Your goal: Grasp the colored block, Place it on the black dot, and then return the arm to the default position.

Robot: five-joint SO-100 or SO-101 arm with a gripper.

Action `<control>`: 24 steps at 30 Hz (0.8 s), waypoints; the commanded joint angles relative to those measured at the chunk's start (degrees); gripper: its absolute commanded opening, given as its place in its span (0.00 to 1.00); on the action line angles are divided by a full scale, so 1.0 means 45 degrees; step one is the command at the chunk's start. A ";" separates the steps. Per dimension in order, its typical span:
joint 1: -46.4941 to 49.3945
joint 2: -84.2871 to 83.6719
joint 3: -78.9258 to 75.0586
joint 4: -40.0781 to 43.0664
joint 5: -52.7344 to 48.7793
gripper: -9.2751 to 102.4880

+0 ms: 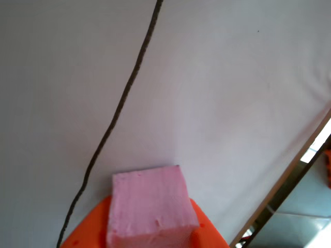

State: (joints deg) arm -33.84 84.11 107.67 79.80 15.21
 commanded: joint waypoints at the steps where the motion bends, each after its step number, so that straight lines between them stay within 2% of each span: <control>1: 0.0273 0.0703 -0.0449 0.0098 0.0059 0.09; 11: 0.0840 0.1113 -0.0957 0.0020 0.0273 0.08; 17: 0.1758 0.0898 -0.2637 0.0117 0.1406 0.08; 24: 0.2969 0.0020 -0.5840 0.1484 0.2207 0.08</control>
State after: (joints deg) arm -22.68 84.02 88.59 84.02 24.08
